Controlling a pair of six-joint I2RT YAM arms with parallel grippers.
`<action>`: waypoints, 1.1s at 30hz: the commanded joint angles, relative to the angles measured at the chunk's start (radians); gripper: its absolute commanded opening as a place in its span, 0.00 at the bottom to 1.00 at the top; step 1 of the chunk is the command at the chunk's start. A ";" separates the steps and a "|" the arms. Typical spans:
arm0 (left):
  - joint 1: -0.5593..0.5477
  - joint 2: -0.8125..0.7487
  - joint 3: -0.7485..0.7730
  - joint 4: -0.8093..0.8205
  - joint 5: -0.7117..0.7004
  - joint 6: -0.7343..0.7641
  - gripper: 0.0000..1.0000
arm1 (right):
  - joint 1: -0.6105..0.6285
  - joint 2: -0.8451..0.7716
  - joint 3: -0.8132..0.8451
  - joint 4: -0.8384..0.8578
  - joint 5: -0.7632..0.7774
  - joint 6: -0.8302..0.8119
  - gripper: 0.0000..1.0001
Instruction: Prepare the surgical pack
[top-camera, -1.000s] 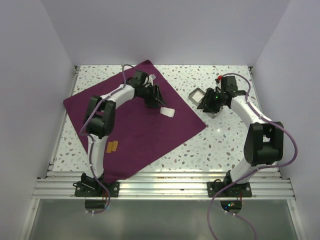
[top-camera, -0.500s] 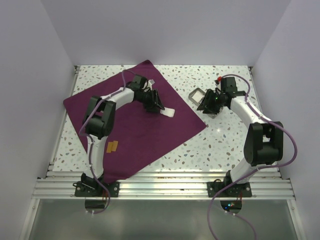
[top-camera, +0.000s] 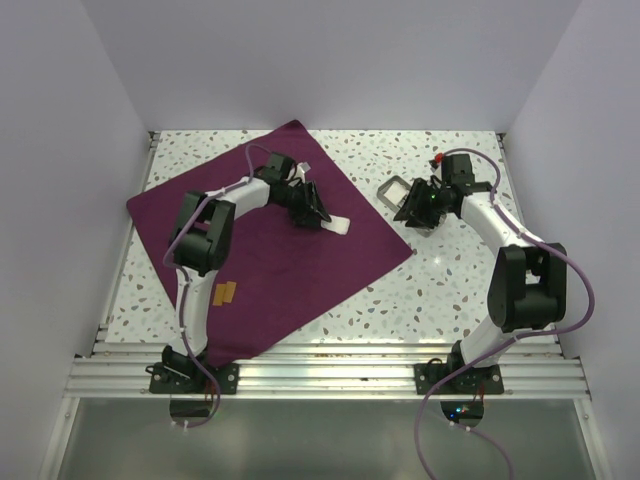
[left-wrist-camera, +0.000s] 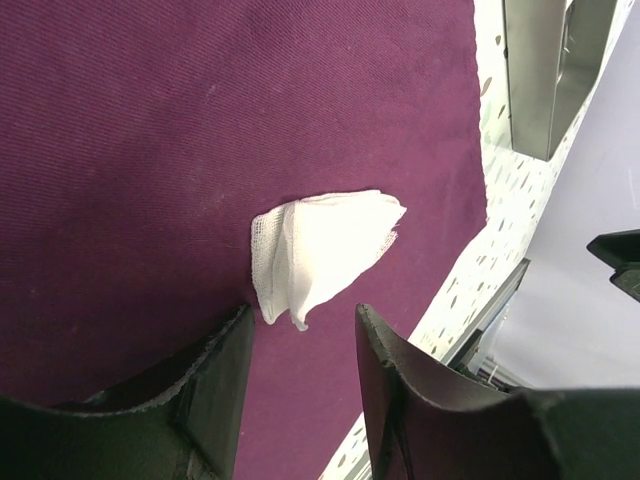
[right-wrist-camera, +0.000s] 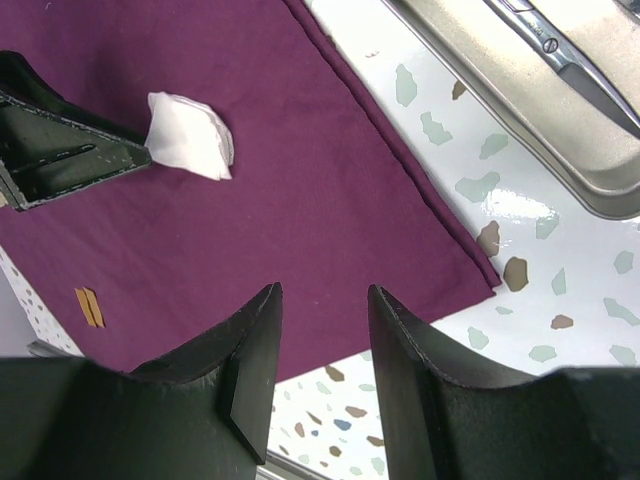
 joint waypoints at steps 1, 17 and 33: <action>0.004 0.021 0.025 0.041 0.024 -0.028 0.49 | 0.001 -0.022 0.002 0.017 -0.027 -0.015 0.43; -0.001 0.079 0.076 0.045 0.027 -0.040 0.36 | -0.001 -0.018 -0.003 0.019 -0.030 -0.019 0.43; -0.042 -0.304 -0.106 -0.117 -0.014 0.179 0.00 | 0.133 0.058 0.134 -0.029 -0.292 -0.130 0.59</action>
